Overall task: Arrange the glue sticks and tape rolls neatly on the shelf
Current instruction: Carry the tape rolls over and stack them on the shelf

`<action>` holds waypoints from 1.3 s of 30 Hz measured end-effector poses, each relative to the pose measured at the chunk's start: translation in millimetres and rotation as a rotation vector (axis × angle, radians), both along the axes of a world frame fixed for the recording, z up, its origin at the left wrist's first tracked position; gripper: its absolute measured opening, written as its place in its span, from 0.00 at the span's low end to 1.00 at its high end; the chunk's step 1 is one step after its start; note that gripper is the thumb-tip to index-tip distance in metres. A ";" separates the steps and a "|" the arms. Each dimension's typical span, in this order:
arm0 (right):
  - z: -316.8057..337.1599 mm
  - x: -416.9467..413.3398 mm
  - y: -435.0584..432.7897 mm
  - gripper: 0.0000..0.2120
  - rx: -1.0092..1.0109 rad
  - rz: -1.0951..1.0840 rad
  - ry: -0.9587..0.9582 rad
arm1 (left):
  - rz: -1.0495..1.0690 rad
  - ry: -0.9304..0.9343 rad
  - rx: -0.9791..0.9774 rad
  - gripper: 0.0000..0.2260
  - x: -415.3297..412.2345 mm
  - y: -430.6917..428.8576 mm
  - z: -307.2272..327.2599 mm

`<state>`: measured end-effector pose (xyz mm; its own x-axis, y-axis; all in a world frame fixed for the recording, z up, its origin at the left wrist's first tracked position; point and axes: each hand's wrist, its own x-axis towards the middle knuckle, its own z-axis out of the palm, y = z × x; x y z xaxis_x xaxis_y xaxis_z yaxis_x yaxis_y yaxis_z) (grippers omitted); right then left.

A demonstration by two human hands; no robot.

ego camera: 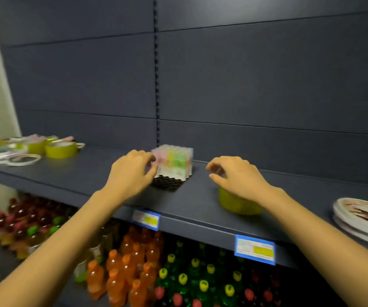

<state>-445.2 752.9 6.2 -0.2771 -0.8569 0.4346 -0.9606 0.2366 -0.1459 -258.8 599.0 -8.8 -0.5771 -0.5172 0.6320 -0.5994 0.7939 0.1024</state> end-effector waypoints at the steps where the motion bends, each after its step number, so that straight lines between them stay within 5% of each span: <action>1: -1.8 12.2 -16.8 0.11 0.014 0.040 0.012 | 0.034 -0.003 -0.004 0.12 17.8 -8.9 -1.6; 9: -9.1 121.5 -148.2 0.13 0.055 0.244 0.023 | 0.214 -0.022 -0.004 0.13 156.3 -89.8 -11.2; 19: -23.9 254.1 -281.3 0.12 0.090 0.251 -0.060 | 0.252 -0.054 0.013 0.12 293.4 -198.0 -6.9; 39: -27.8 345.5 -520.2 0.14 0.228 0.059 -0.094 | 0.299 -0.095 0.115 0.12 389.3 -394.6 -31.8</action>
